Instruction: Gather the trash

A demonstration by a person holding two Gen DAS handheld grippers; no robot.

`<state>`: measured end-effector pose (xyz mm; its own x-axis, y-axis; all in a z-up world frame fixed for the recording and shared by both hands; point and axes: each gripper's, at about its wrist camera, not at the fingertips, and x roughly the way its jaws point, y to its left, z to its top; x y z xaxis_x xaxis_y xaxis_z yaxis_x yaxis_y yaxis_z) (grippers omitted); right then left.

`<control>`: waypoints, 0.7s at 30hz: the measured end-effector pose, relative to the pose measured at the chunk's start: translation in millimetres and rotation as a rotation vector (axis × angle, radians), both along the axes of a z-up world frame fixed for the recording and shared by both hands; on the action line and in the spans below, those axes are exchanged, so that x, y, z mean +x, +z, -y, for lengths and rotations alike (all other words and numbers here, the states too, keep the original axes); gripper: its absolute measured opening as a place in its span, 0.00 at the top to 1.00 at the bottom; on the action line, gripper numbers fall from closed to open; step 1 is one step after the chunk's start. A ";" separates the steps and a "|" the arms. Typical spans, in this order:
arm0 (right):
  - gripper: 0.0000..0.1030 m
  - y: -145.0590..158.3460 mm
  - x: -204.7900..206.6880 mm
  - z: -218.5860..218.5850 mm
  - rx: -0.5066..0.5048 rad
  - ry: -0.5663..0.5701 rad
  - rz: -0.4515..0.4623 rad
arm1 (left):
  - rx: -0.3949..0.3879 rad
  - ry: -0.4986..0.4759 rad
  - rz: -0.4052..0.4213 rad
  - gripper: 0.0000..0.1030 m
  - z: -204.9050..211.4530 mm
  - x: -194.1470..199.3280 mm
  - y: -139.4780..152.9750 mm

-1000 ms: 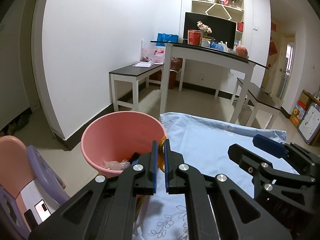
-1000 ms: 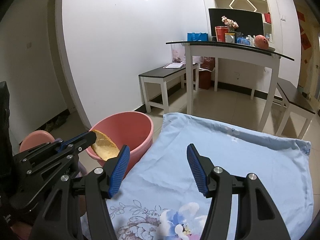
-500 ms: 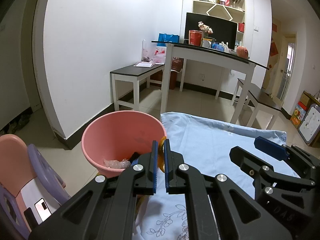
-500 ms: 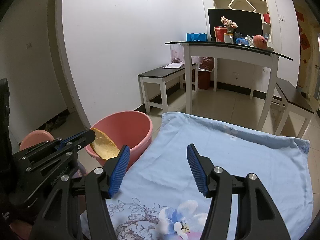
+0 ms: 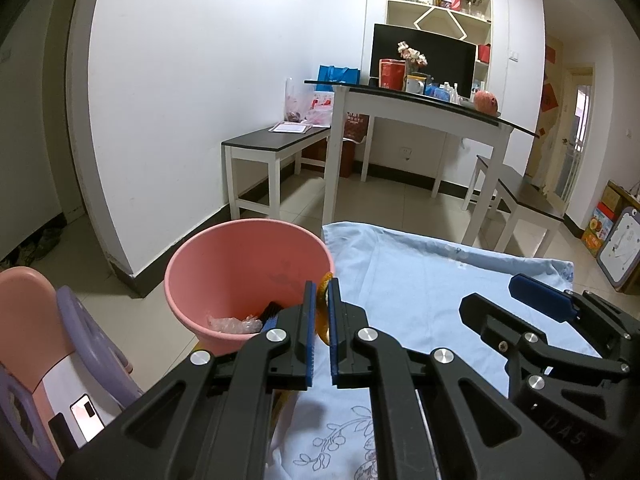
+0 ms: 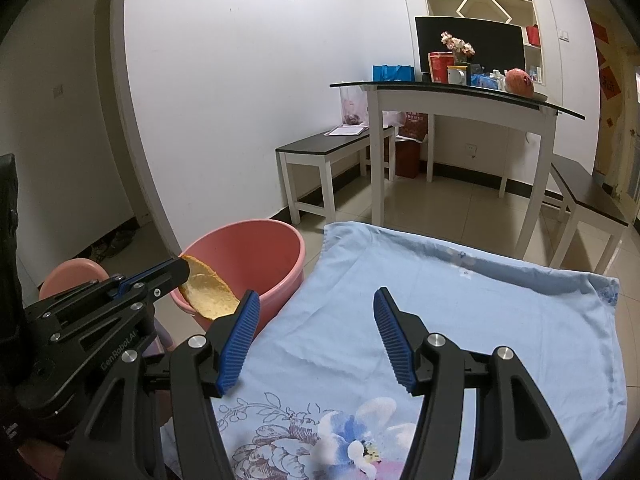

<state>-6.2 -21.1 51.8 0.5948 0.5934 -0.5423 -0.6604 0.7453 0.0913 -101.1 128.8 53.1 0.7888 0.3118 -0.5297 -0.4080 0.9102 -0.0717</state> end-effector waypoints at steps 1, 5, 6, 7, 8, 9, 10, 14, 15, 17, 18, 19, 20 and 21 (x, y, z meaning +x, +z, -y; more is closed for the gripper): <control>0.43 0.1 0.3 -0.2 0.000 0.000 0.001 | 0.000 0.003 -0.001 0.95 -0.3 -0.4 -0.2; 0.43 0.0 0.3 -0.4 -0.001 0.001 0.000 | -0.007 0.016 -0.007 0.95 -1.9 -3.5 -2.4; 0.43 0.0 0.1 -0.4 -0.001 0.001 0.000 | -0.007 0.017 -0.008 0.95 -1.7 -3.4 -3.0; 0.43 0.1 0.1 -0.6 -0.001 0.000 0.000 | -0.006 0.017 -0.008 0.95 -1.5 -2.5 -3.1; 0.43 -0.2 -0.6 0.4 -0.001 0.001 0.001 | -0.006 0.016 -0.008 0.95 -1.6 -2.5 -3.1; 0.43 -0.7 0.1 0.0 -0.001 0.000 0.000 | -0.006 0.017 -0.009 0.95 -1.9 -2.6 -3.2; 0.43 -0.7 0.1 -0.1 -0.002 0.000 0.000 | -0.007 0.016 -0.009 0.95 -1.5 -2.5 -3.2; 0.43 -1.1 -0.4 1.0 -0.001 -0.002 0.000 | -0.009 0.019 -0.011 0.95 -2.5 -1.9 -4.8; 0.43 -1.5 -0.5 1.5 0.000 -0.002 -0.001 | -0.009 0.020 -0.012 0.95 -2.9 -1.9 -4.8; 0.43 -2.9 -1.2 3.6 0.000 -0.003 -0.004 | -0.012 0.027 -0.015 0.95 -4.5 -0.6 -6.2; 0.43 -3.3 -0.8 4.1 0.000 -0.004 -0.004 | -0.012 0.030 -0.017 0.95 -5.8 -1.0 -6.9; 0.43 -3.4 -0.5 4.7 0.000 -0.004 -0.005 | -0.012 0.033 -0.018 0.95 -6.5 -1.1 -7.3; 0.43 -3.8 -1.1 6.0 0.001 -0.004 -0.005 | -0.013 0.036 -0.018 0.95 -6.9 -0.6 -7.5; 0.43 -3.5 -0.5 4.6 -0.001 -0.003 -0.005 | -0.014 0.039 -0.019 0.95 -8.0 -0.4 -8.0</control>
<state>-6.7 -25.7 48.3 0.5938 0.5913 -0.5457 -0.6580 0.7472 0.0937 -101.4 136.8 45.1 0.7661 0.3342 -0.5491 -0.4442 0.8926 -0.0766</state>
